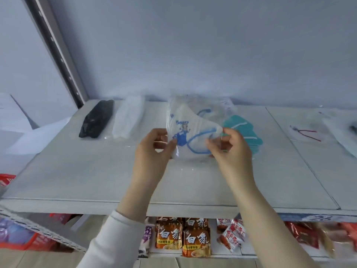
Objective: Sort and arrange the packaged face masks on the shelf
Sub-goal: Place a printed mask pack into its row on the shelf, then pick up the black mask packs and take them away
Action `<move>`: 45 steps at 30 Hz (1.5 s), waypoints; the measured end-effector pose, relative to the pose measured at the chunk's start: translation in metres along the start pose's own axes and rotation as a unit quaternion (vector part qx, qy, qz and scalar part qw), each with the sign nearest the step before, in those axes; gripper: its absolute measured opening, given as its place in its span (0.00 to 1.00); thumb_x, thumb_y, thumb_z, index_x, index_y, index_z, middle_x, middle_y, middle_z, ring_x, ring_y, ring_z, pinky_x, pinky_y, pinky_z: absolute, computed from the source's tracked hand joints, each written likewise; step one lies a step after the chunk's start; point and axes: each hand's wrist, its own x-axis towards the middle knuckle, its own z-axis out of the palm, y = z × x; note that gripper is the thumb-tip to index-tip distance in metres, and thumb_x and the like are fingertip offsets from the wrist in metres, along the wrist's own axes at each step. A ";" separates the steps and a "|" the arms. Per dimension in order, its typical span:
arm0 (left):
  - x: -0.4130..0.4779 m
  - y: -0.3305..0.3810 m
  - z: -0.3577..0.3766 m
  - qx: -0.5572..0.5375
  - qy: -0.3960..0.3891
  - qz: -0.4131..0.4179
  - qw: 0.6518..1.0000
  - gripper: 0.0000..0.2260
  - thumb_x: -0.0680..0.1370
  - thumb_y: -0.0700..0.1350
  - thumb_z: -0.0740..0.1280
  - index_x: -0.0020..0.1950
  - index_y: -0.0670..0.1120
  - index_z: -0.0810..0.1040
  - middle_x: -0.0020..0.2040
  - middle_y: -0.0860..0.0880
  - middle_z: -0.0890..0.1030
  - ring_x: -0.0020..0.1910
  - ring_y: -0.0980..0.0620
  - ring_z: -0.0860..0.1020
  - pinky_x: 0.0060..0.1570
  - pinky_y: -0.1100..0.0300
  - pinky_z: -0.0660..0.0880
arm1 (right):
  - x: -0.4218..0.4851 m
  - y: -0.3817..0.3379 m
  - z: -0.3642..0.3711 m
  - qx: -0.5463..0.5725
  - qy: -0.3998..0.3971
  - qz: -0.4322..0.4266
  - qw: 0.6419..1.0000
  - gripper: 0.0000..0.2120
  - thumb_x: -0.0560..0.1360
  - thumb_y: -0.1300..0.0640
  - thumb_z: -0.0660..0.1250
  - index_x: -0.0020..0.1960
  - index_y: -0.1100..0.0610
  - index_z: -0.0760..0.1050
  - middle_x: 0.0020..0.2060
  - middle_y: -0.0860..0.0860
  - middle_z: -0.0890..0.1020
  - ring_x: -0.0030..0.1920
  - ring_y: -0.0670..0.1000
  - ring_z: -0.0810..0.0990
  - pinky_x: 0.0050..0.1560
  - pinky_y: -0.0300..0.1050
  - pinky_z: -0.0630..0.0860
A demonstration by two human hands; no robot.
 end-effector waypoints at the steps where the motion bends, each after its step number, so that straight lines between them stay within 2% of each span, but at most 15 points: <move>1: 0.016 0.003 0.004 0.011 0.004 -0.016 1.000 0.05 0.75 0.43 0.70 0.48 0.48 0.75 0.37 0.53 0.76 0.33 0.56 0.77 0.42 0.56 0.78 | 0.015 -0.004 0.003 -0.013 0.009 -0.007 1.000 0.15 0.71 0.59 0.72 0.55 0.55 0.72 0.34 0.41 0.76 0.37 0.43 0.76 0.42 0.34 0.71; 4: 0.051 -0.001 0.019 0.049 -0.033 -0.068 0.996 0.08 0.75 0.43 0.69 0.52 0.44 0.76 0.37 0.54 0.75 0.30 0.56 0.77 0.47 0.52 0.79 | 0.048 -0.005 0.009 -0.133 0.001 -0.006 0.991 0.18 0.73 0.56 0.70 0.61 0.58 0.71 0.38 0.46 0.79 0.45 0.52 0.79 0.47 0.41 0.70; 7: 0.062 -0.011 0.032 0.113 -0.057 -0.090 0.988 0.12 0.75 0.43 0.69 0.56 0.41 0.78 0.40 0.50 0.76 0.40 0.45 0.79 0.49 0.57 0.75 | 0.060 0.007 0.012 -0.321 -0.019 0.002 0.947 0.17 0.74 0.50 0.66 0.60 0.56 0.73 0.51 0.52 0.82 0.56 0.58 0.77 0.54 0.48 0.71; 10: 0.061 -0.016 0.036 0.208 -0.071 -0.088 0.972 0.09 0.76 0.45 0.68 0.54 0.42 0.79 0.43 0.48 0.75 0.45 0.47 0.73 0.38 0.64 0.60 | 0.061 0.015 0.015 -0.415 -0.043 0.001 0.909 0.16 0.75 0.47 0.64 0.57 0.56 0.75 0.53 0.53 0.80 0.56 0.59 0.74 0.55 0.49 0.68; 14: 0.062 -0.022 0.041 0.263 -0.107 -0.101 0.953 0.11 0.78 0.48 0.65 0.55 0.44 0.78 0.51 0.44 0.77 0.56 0.43 0.74 0.38 0.64 0.57 | 0.063 0.019 0.016 -0.473 -0.058 -0.018 0.879 0.16 0.76 0.45 0.61 0.54 0.56 0.75 0.54 0.55 0.78 0.55 0.59 0.72 0.55 0.48 0.65; 16: 0.062 -0.020 0.040 0.290 -0.115 -0.102 0.945 0.16 0.78 0.51 0.64 0.61 0.42 0.76 0.58 0.42 0.76 0.59 0.43 0.72 0.45 0.63 0.60 | 0.061 0.019 0.014 -0.481 -0.054 -0.032 0.875 0.18 0.76 0.45 0.60 0.58 0.56 0.75 0.55 0.56 0.76 0.57 0.59 0.69 0.57 0.48 0.63; 18: 0.058 -0.014 0.038 0.353 -0.089 -0.074 0.929 0.22 0.79 0.53 0.62 0.70 0.44 0.69 0.63 0.42 0.71 0.63 0.42 0.70 0.57 0.57 0.64 | 0.057 0.018 0.007 -0.447 -0.022 -0.053 0.893 0.19 0.75 0.46 0.63 0.61 0.57 0.75 0.54 0.59 0.76 0.56 0.62 0.69 0.58 0.51 0.65; 20: 0.050 -0.001 0.040 0.376 -0.026 0.007 0.926 0.23 0.78 0.52 0.63 0.71 0.45 0.67 0.64 0.42 0.70 0.64 0.41 0.67 0.61 0.53 0.63 | 0.055 0.023 -0.008 -0.393 0.058 -0.103 0.912 0.17 0.71 0.50 0.67 0.54 0.59 0.80 0.46 0.60 0.79 0.49 0.64 0.74 0.51 0.52 0.73; 23: 0.041 0.027 0.070 0.301 -0.001 0.157 0.941 0.18 0.76 0.46 0.67 0.65 0.43 0.74 0.61 0.40 0.74 0.60 0.38 0.70 0.60 0.50 0.65 | 0.057 0.034 -0.046 -0.358 0.105 -0.108 0.921 0.15 0.68 0.51 0.66 0.48 0.59 0.81 0.41 0.57 0.80 0.43 0.62 0.76 0.45 0.50 0.76; 28: 0.018 0.068 0.174 0.276 -0.116 0.276 0.913 0.16 0.72 0.48 0.64 0.56 0.42 0.79 0.51 0.41 0.80 0.51 0.37 0.77 0.51 0.47 0.73 | 0.066 0.071 -0.131 -0.399 0.101 -0.055 0.910 0.12 0.69 0.54 0.70 0.49 0.60 0.81 0.42 0.58 0.80 0.46 0.64 0.77 0.46 0.54 0.75; 30: 0.002 0.081 0.220 0.287 -0.186 0.283 0.896 0.15 0.75 0.47 0.66 0.61 0.44 0.77 0.56 0.43 0.78 0.57 0.38 0.75 0.56 0.48 0.70 | 0.069 0.090 -0.175 -0.431 0.097 -0.042 0.896 0.12 0.69 0.54 0.71 0.49 0.60 0.81 0.42 0.59 0.80 0.45 0.64 0.77 0.45 0.54 0.76; 32: -0.016 0.093 0.272 0.318 -0.237 0.285 0.873 0.18 0.79 0.49 0.62 0.68 0.48 0.70 0.65 0.47 0.72 0.65 0.44 0.68 0.62 0.53 0.62 | 0.069 0.109 -0.224 -0.463 0.092 -0.026 0.881 0.12 0.70 0.54 0.72 0.50 0.60 0.81 0.44 0.58 0.80 0.48 0.64 0.76 0.46 0.54 0.75; 36: -0.061 0.117 0.369 0.332 -0.293 0.274 0.854 0.19 0.80 0.52 0.58 0.71 0.52 0.65 0.69 0.50 0.68 0.68 0.49 0.65 0.65 0.58 0.59 | 0.064 0.151 -0.331 -0.484 0.072 0.027 0.872 0.16 0.75 0.51 0.65 0.61 0.56 0.76 0.57 0.55 0.76 0.61 0.58 0.70 0.61 0.51 0.67; 39: -0.089 0.132 0.432 0.327 -0.330 0.267 0.845 0.19 0.80 0.52 0.58 0.71 0.52 0.65 0.69 0.50 0.67 0.69 0.49 0.64 0.66 0.58 0.59 | 0.055 0.180 -0.407 -0.471 0.056 0.062 0.878 0.19 0.77 0.49 0.63 0.66 0.53 0.71 0.62 0.52 0.73 0.65 0.54 0.66 0.66 0.46 0.63; 45: -0.104 0.155 0.520 0.338 -0.361 0.271 0.826 0.22 0.81 0.51 0.58 0.74 0.51 0.59 0.75 0.49 0.60 0.74 0.49 0.56 0.72 0.56 0.53 | 0.059 0.230 -0.505 -0.406 0.027 0.124 0.905 0.26 0.75 0.47 0.65 0.71 0.51 0.65 0.69 0.50 0.69 0.73 0.52 0.58 0.71 0.47 0.57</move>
